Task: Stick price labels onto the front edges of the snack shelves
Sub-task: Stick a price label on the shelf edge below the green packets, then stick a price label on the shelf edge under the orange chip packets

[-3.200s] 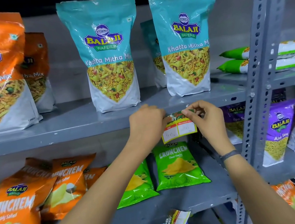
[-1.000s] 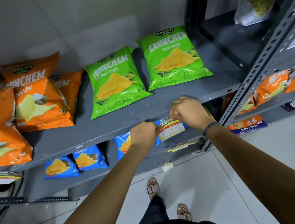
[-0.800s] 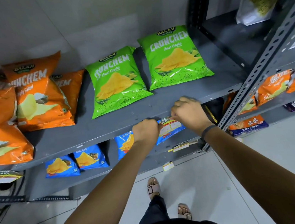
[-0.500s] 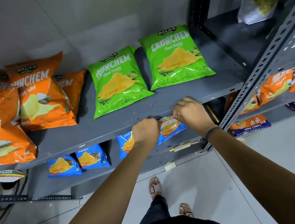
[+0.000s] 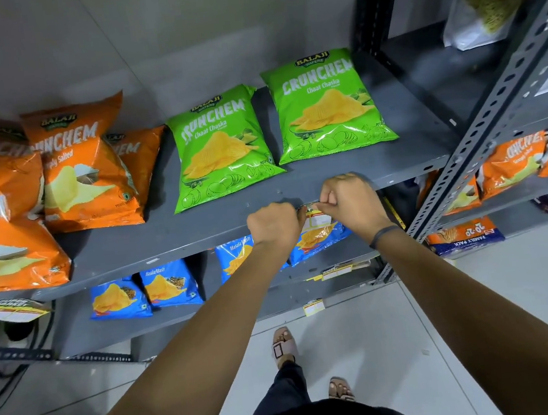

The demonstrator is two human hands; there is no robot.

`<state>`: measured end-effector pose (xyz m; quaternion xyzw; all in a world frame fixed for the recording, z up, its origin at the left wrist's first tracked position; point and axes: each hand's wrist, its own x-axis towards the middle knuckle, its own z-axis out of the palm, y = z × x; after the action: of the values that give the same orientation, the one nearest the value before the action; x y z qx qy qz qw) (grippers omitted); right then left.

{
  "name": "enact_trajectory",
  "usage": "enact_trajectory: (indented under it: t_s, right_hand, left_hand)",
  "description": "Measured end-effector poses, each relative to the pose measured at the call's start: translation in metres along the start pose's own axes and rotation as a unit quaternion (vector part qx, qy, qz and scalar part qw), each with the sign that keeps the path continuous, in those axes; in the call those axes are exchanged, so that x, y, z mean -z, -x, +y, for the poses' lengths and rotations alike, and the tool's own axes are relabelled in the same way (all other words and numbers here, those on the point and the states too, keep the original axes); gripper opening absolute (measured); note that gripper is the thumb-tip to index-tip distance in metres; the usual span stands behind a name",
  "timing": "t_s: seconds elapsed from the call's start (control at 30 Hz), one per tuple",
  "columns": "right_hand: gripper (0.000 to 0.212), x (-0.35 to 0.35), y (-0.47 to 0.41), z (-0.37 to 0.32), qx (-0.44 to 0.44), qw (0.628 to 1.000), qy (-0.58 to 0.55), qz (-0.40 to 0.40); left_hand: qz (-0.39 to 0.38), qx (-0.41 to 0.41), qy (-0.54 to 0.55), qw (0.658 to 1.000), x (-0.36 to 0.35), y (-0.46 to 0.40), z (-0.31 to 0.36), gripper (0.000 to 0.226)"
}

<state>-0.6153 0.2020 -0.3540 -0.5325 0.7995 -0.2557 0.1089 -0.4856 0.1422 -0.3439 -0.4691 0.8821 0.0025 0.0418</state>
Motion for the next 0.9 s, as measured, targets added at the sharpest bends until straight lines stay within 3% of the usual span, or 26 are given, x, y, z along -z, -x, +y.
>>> enact_trajectory:
  t_s: [0.23, 0.43, 0.53, 0.73, 0.83, 0.9]
  right_hand:
    - [0.015, -0.005, 0.017, -0.014, -0.02, 0.994, -0.035, 0.1]
    - [0.008, -0.047, 0.026, -0.08, -0.021, 0.98, -0.148, 0.13]
    - [0.01, -0.083, 0.03, -0.133, 0.009, 0.98, -0.179, 0.081]
    - [0.008, -0.185, 0.037, -0.257, 0.032, 0.96, -0.268, -0.079]
    - [0.011, -0.238, 0.044, -0.32, -0.009, 0.934, -0.313, -0.172]
    - [0.015, -0.267, 0.047, -0.353, -0.031, 0.922, -0.309, -0.229]
  left_hand:
    - [0.005, 0.033, 0.04, 0.999, 0.007, 0.014, -0.016, 0.05]
    - [0.043, 0.131, 0.132, 0.982, 0.0, 0.059, -0.113, 0.041]
    - [0.109, 0.197, 0.185, 0.956, -0.011, 0.09, -0.183, 0.033]
    - [0.243, 0.292, 0.185, 0.906, -0.013, 0.148, -0.334, 0.021]
    - [0.263, 0.258, 0.111, 0.923, -0.011, 0.158, -0.405, 0.023]
    - [0.219, 0.22, 0.064, 0.949, -0.01, 0.155, -0.439, 0.029]
